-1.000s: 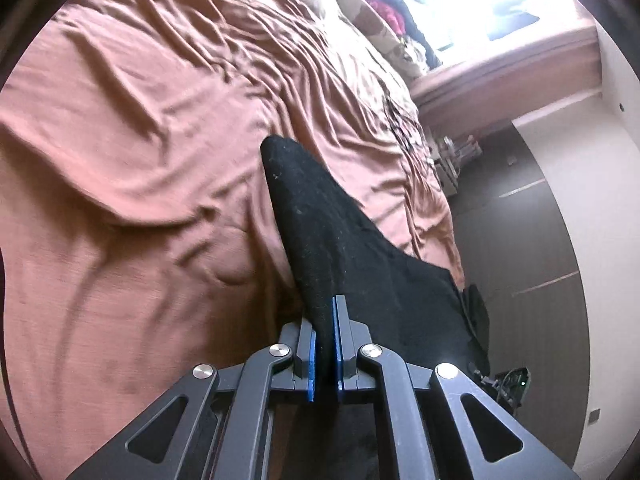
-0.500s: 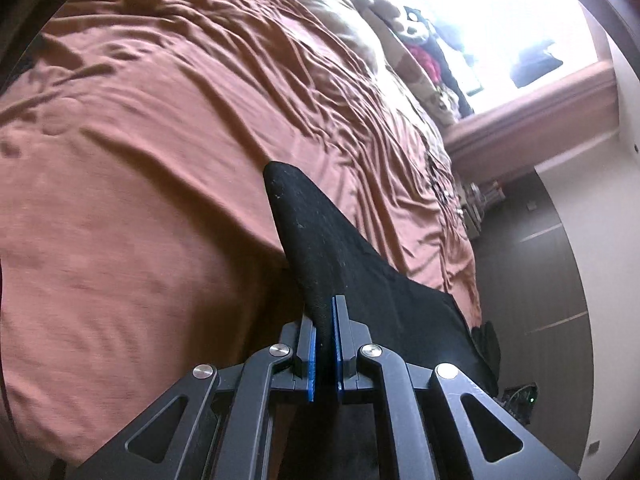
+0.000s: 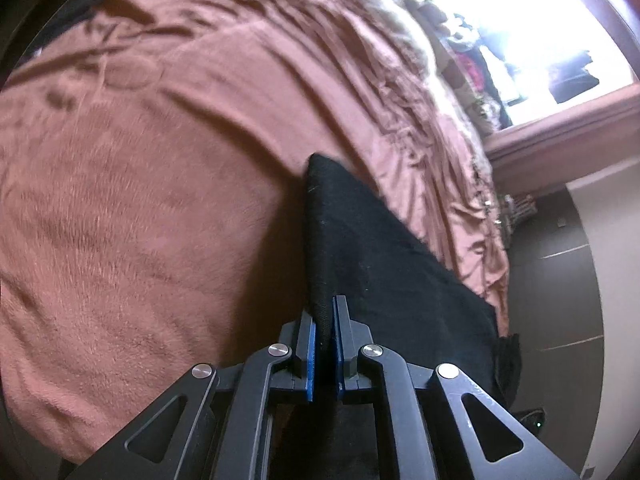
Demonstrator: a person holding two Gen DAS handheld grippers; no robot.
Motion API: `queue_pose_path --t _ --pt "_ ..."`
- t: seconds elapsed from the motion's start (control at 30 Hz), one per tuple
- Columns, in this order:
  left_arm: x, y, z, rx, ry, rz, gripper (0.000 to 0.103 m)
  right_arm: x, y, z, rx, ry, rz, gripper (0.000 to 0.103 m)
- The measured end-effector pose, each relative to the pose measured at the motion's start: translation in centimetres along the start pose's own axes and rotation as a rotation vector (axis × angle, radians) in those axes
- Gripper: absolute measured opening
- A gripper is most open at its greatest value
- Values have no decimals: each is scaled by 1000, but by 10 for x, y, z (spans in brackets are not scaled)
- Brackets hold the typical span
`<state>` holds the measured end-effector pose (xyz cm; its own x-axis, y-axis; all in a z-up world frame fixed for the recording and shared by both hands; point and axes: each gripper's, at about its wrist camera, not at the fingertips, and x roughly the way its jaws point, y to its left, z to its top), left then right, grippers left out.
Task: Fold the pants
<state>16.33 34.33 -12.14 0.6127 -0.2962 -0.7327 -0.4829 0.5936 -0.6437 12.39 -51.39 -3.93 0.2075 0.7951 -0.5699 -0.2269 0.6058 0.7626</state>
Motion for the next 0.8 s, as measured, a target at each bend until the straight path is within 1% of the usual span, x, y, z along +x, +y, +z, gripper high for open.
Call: queue_pose_path --t 0.03,0.07,0.1,0.13,0.2,0.27,0.3,0.4,0.47,0.57,0.6,0.63,0.67,0.7,0.8 --pt "5 4 -2 -2 14 37 14 2 -3 0 4 13 -15 13" --pt "9 6 -4 5 24 95 20 3 -5 0 12 26 -22 16" --pt "10 7 -6 10 26 123 22 1 -9 1 19 26 -23 19" --pt "10 9 -9 10 27 138 22 -2 -10 1 20 19 -21 20" --pt "8 15 -13 -7 32 133 28 -14 -14 4 12 -3 -9 24" --pt "3 21 -18 -29 18 139 41 -24 -16 5 4 -22 -7 28" --pt "1 23 -20 -37 11 144 43 -27 -17 4 -5 -33 -15 28" --pt "-8 31 -30 -80 -10 142 45 -36 -15 -2 -1 -73 -5 28" --pt "-10 33 -37 -98 -17 139 46 -42 -14 -4 -18 -103 -33 29" --pt "-16 35 -47 -121 -28 133 47 -54 -20 1 -7 -147 -10 29" --pt "-17 35 -49 -127 -33 134 48 -56 -21 1 -3 -158 -3 31" --pt "-19 35 -52 -131 -37 135 52 -55 -23 3 1 -164 13 36" --pt "-20 35 -55 -134 -40 133 54 -52 -26 5 4 -161 32 47" --pt "-20 34 -57 -136 -41 134 54 -48 -27 9 10 -153 45 50" --pt "-22 30 -63 -142 -43 139 55 -36 -39 4 24 -133 106 50"
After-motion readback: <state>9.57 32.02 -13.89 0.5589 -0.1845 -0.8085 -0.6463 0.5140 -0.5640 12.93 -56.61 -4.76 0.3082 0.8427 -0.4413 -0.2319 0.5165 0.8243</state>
